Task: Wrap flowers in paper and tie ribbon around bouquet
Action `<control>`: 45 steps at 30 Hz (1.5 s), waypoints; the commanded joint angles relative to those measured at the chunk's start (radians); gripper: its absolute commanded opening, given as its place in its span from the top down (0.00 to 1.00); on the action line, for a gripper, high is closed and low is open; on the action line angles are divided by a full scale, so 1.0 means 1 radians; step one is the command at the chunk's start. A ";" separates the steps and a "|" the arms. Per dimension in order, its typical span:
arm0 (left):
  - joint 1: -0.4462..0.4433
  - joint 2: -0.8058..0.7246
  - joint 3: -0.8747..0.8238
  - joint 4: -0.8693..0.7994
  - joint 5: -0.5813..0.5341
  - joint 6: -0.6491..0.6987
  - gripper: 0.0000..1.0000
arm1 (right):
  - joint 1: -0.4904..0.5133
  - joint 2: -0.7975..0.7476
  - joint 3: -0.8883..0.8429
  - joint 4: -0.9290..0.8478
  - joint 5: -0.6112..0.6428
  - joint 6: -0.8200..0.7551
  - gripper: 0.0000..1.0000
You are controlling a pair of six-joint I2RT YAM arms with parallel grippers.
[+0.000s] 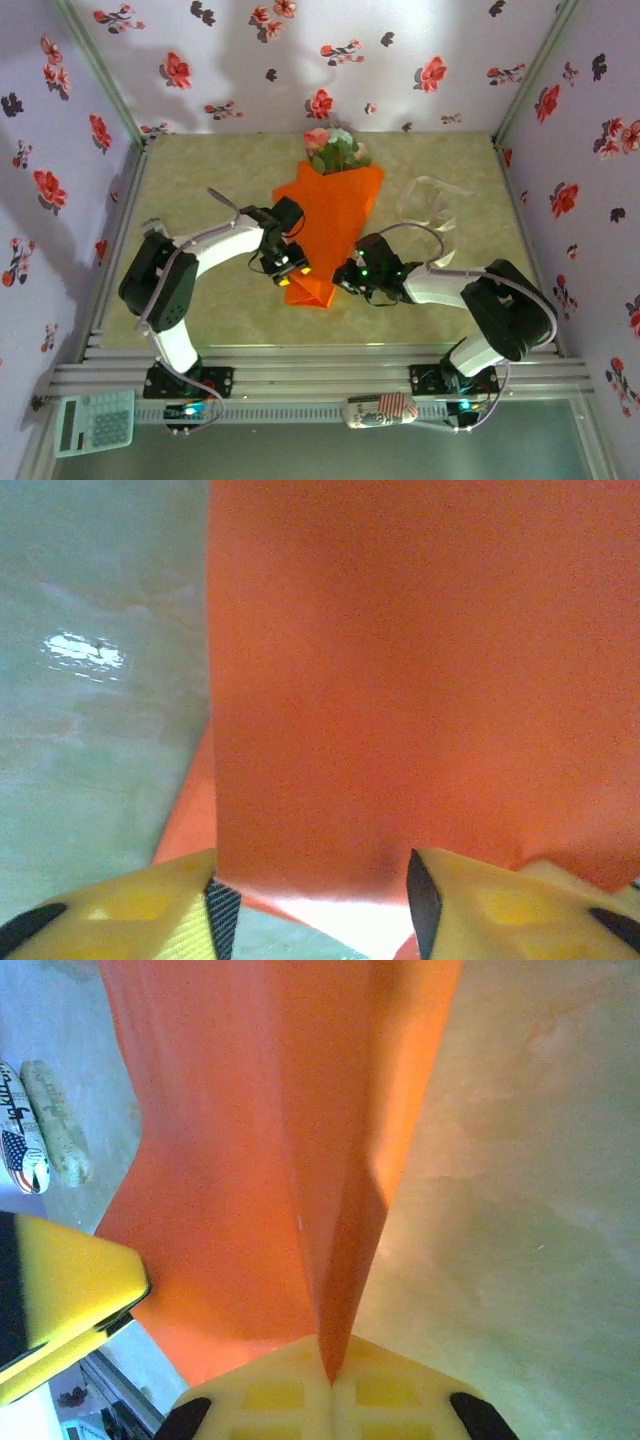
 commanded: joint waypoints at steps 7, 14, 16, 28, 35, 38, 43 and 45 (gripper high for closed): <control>0.000 0.044 -0.104 0.047 -0.078 0.015 1.00 | 0.005 -0.009 0.023 -0.012 0.021 -0.026 1.00; 0.018 0.073 -0.224 0.119 -0.099 0.018 1.00 | -0.012 0.020 0.031 0.037 0.035 -0.047 0.72; 0.020 0.079 -0.249 0.144 -0.099 0.006 1.00 | -0.018 0.033 0.038 0.040 0.042 -0.054 0.65; 0.033 0.088 -0.316 0.184 -0.098 0.000 1.00 | -0.063 0.097 0.068 0.109 0.051 -0.069 0.88; 0.033 0.090 -0.320 0.182 -0.101 0.012 1.00 | -0.087 0.071 0.064 0.131 0.084 -0.078 0.73; 0.033 0.091 -0.321 0.183 -0.101 0.019 1.00 | -0.118 0.102 0.071 0.175 0.077 -0.068 0.70; 0.033 0.094 -0.320 0.179 -0.101 0.027 1.00 | -0.157 0.183 0.109 0.249 0.043 -0.044 0.98; 0.033 0.095 -0.318 0.177 -0.102 0.032 1.00 | -0.164 0.184 0.116 0.248 0.050 -0.047 1.00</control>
